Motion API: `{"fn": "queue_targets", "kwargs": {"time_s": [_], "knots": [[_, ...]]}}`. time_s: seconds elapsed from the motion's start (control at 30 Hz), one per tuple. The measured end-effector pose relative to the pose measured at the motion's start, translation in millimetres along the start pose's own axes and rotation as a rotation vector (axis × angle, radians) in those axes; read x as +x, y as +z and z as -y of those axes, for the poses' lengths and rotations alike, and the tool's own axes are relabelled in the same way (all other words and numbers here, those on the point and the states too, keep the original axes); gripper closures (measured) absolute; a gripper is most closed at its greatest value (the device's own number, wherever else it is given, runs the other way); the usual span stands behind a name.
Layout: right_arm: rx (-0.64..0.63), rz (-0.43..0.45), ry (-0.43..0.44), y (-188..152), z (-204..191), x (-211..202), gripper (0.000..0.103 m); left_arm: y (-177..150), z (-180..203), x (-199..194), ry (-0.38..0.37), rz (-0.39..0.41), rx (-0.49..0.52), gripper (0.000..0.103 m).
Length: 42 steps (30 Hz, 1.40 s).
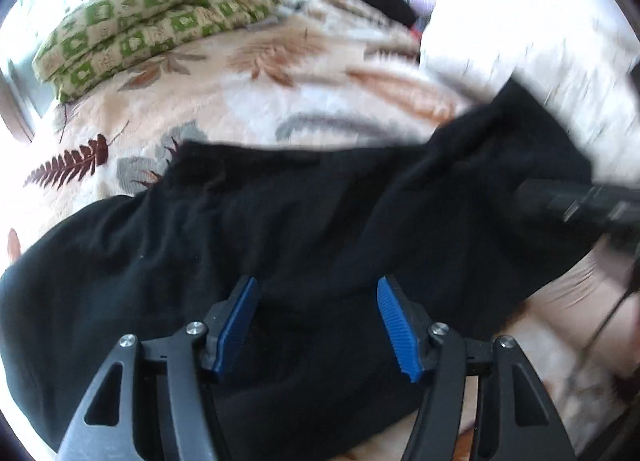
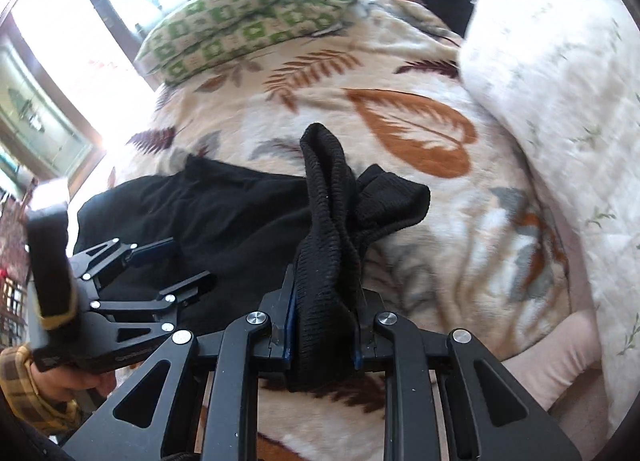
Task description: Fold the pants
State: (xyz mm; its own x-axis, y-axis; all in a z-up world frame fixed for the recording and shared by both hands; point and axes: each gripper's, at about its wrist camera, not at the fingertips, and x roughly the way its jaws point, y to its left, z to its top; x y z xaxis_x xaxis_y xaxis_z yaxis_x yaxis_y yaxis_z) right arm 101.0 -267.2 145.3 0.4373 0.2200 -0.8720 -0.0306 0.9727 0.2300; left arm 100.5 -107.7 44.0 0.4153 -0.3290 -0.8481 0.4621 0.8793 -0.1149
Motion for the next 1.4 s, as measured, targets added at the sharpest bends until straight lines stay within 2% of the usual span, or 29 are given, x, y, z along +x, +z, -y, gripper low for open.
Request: {"fn": "queue_targets", "kwargs": {"time_s": [0.1,0.23,0.33,0.4,0.47,0.5,0.57,0.77,0.83,0.93,1.0,1.07,1.17,1.3,1.4], "knots": [[-0.035,0.000,0.013,1.3,-17.8,-0.7,0.084,1.0,-18.2,-19.9,0.032,0.047,-0.038,0.038],[-0.087,-0.019,0.035,5.1,-45.6,10.1,0.084,-3.2,-59.4,-23.0,0.113,0.015,-0.136,0.038],[-0.129,-0.038,0.055,6.3,-70.1,23.9,0.084,-11.5,-92.3,-22.0,0.099,0.006,-0.253,0.038],[-0.160,-0.060,0.066,4.0,-84.5,38.6,0.079,-16.3,-105.2,-18.7,0.088,0.006,-0.300,0.038],[-0.162,-0.124,0.089,-1.2,-92.7,62.6,0.060,-20.6,-115.2,-14.8,0.066,-0.002,-0.339,0.038],[-0.154,-0.148,0.120,-5.2,-94.8,70.8,0.055,-22.5,-117.5,-13.7,0.056,0.000,-0.347,0.038],[-0.158,-0.147,0.151,-11.7,-97.6,71.9,0.046,-24.5,-118.1,-15.4,0.043,0.009,-0.340,0.038],[-0.148,-0.045,0.236,-24.8,-75.5,27.4,0.044,-23.2,-117.2,-21.9,0.036,0.014,-0.358,0.038],[-0.125,-0.014,0.259,-24.7,-63.0,13.9,0.045,-21.6,-110.9,-25.5,-0.012,0.013,-0.363,0.038],[-0.113,-0.006,0.211,-25.2,-45.6,9.0,0.044,-16.0,-94.2,-25.5,-0.119,-0.019,-0.363,0.038],[-0.103,-0.018,0.197,-26.3,-40.3,14.0,0.045,-11.1,-81.8,-21.7,-0.161,-0.046,-0.355,0.038],[-0.124,-0.024,0.217,-28.8,-43.6,17.0,0.045,-4.2,-72.9,-14.6,-0.191,-0.072,-0.364,0.038],[-0.214,-0.017,0.278,-35.1,-63.1,18.6,0.045,3.9,-67.6,-1.5,-0.200,-0.119,-0.394,0.038],[-0.284,-0.012,0.260,-45.4,-77.7,30.0,0.044,12.8,-56.0,6.9,-0.159,-0.136,-0.367,0.038],[-0.288,0.002,0.255,-53.2,-82.1,37.0,0.045,16.2,-51.2,12.5,-0.163,-0.150,-0.370,0.040]]}}
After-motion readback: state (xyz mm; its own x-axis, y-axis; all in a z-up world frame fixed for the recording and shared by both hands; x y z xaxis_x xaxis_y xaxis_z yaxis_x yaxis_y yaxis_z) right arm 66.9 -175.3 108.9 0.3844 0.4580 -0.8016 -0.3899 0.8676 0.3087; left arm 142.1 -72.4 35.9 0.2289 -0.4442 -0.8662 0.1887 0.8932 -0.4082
